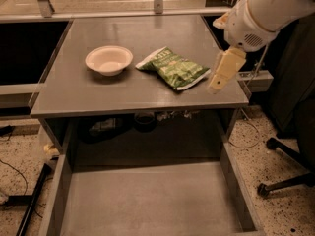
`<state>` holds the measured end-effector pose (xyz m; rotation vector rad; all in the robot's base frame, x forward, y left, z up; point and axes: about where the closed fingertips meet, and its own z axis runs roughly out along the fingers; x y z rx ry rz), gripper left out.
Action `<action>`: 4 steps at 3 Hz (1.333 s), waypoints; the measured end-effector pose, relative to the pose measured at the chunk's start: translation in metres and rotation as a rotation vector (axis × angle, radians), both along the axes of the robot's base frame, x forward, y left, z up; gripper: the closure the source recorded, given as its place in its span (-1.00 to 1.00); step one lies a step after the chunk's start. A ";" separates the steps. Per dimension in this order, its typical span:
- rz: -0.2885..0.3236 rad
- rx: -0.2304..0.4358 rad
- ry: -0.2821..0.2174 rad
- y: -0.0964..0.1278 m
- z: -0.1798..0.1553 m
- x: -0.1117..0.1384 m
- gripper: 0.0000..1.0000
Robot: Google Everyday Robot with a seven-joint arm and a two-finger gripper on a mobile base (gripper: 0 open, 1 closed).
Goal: Place green jalapeno chip bag into top drawer
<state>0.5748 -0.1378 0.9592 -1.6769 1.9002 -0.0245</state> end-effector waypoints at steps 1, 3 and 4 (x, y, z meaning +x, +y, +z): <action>0.003 0.047 -0.007 0.014 -0.032 0.048 -1.00; 0.015 0.117 0.006 0.034 -0.071 0.096 -1.00; 0.013 0.166 0.041 0.040 -0.089 0.111 -1.00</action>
Offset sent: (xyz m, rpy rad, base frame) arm 0.1071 0.0288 -0.0665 0.1369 -0.0269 0.0123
